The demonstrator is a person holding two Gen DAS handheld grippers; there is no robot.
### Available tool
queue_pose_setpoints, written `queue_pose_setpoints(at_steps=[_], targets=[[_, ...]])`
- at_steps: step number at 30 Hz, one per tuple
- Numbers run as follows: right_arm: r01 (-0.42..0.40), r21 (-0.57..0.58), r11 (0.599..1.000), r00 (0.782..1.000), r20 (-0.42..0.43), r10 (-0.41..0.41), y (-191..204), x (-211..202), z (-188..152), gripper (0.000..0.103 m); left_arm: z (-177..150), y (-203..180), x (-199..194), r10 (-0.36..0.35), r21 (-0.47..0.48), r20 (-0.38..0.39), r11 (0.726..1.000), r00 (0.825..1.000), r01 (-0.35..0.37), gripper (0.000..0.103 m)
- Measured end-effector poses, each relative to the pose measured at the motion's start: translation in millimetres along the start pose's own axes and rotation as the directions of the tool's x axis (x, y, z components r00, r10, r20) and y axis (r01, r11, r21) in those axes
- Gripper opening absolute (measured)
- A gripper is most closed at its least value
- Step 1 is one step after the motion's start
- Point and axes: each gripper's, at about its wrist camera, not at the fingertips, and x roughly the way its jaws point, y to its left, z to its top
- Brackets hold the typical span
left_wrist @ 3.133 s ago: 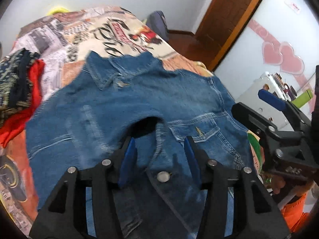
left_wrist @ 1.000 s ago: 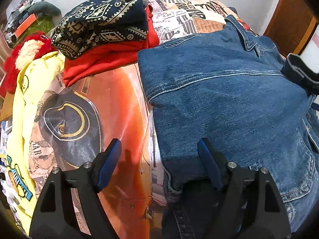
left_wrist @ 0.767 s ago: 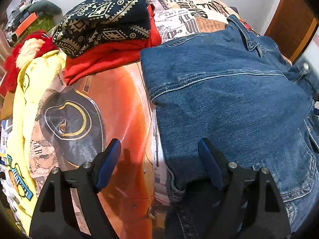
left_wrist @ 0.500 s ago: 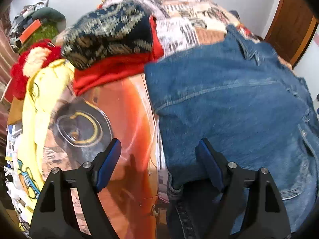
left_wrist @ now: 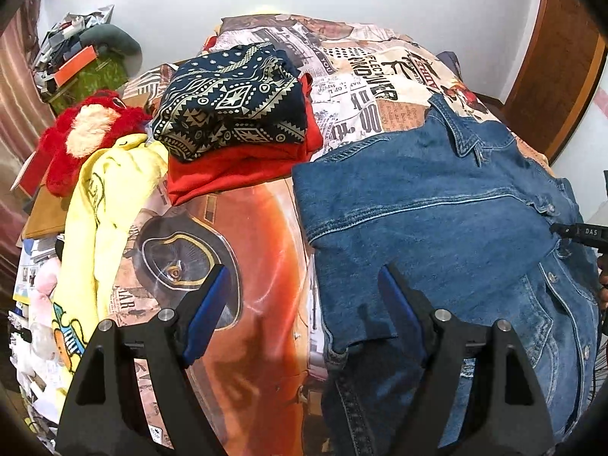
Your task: Fold large clothes
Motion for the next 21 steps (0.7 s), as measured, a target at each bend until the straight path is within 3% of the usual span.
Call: queue_pose_setpoints(at_steps=[2, 6, 9, 13, 15, 16, 21], targets=[[0.003, -0.034, 0.999, 1.000, 0.017, -0.002, 7, -6, 2, 0.025, 1, -1, 0, -0.005, -0.001, -0.001, 1.000, 1.000, 0.005, 0.079], [0.049, -0.151, 0.987, 0.987, 0.161, -0.024, 30, -46, 13, 0.023, 10, -4, -5, -0.003, 0.007, 0.020, 1.000, 1.000, 0.003, 0.079], [0.062, -0.179, 0.982, 0.960, 0.280, -0.010, 40, -87, 24, 0.023, 19, -6, -11, -0.004, 0.009, 0.049, 1.000, 0.999, 0.004, 0.079], [0.056, -0.195, 0.979, 0.929, 0.370, 0.021, 46, -124, 28, 0.023, 29, -10, -14, -0.013, 0.005, 0.068, 1.000, 0.998, 0.013, 0.079], [0.068, -0.206, 0.976, 0.918, 0.396, 0.019, 47, -134, 26, 0.018, 29, -13, -11, -0.028, 0.005, 0.062, 1.000, 0.998, 0.028, 0.079], [0.083, -0.204, 0.975, 0.916, 0.401, 0.006, 46, -134, 25, 0.012, 28, -16, -8, -0.041, 0.007, 0.052, 0.999, 0.998, 0.041, 0.079], [0.108, -0.174, 0.979, 0.952, 0.302, -0.052, 29, -94, 24, 0.012, 15, -38, 21, -0.054, 0.056, -0.033, 0.997, 0.998, 0.056, 0.079]])
